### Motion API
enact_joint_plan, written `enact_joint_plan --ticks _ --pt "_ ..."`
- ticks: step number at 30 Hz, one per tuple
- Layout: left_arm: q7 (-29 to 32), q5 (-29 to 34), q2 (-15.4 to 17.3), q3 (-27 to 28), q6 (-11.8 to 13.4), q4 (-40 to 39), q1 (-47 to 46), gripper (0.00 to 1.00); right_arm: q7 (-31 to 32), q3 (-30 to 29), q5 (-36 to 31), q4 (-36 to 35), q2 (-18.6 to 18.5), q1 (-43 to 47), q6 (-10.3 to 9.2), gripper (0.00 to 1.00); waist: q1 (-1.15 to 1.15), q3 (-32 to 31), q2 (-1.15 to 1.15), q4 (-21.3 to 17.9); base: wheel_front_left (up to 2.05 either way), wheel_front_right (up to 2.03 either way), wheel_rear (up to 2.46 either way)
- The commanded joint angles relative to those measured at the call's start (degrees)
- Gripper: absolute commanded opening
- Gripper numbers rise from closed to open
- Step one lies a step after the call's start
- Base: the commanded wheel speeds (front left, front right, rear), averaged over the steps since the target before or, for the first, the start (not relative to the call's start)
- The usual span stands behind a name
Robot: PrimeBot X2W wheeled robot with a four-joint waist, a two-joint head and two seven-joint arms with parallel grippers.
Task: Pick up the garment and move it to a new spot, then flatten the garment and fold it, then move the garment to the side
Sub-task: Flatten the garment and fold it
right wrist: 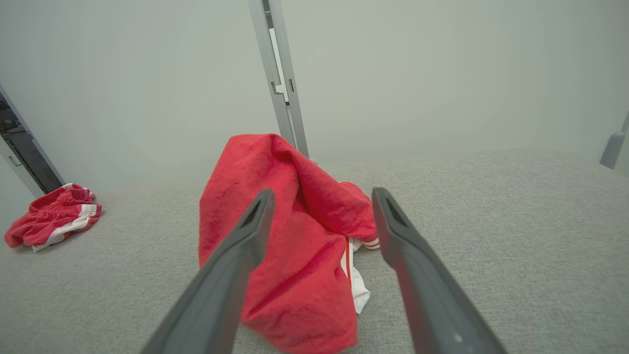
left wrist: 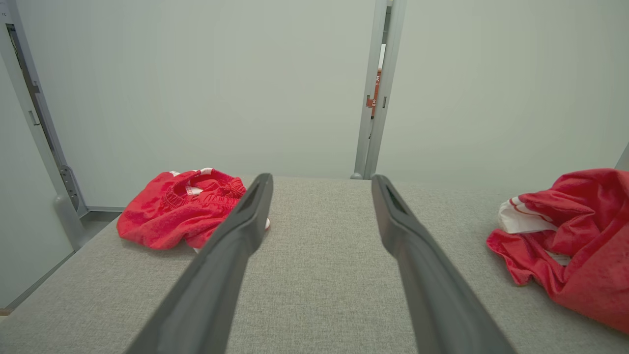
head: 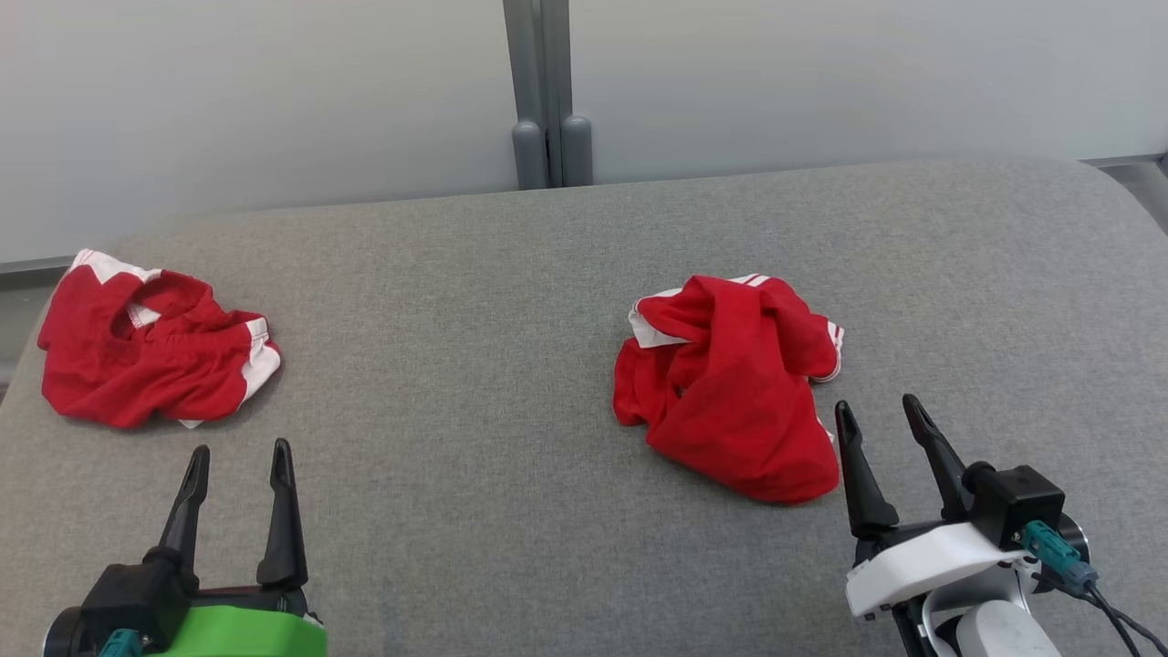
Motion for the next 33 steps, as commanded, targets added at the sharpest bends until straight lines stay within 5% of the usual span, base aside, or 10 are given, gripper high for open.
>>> enact_joint_plan --ticks 1,19,33 --pt "-0.04 0.77 0.11 0.13 -0.23 0.02 -0.53 1.0 -0.18 -0.08 -0.15 0.11 -0.17 0.16 0.0 1.0 0.0 0.01 0.0 0.03 0.0 0.0 0.0" --pt "-0.04 1.17 -0.15 0.21 -0.21 0.54 -0.62 1.0 -0.18 -0.67 -0.06 0.86 -0.98 -0.88 0.0 1.0 0.0 0.28 0.0 0.14 0.0 0.0 0.0" --pt "-0.04 1.72 -0.76 -1.75 -0.21 0.26 -4.11 1.0 0.93 2.44 -0.88 12.78 -11.67 -18.63 0.0 1.0 0.0 6.05 0.0 2.48 0.0 0.0 0.0"
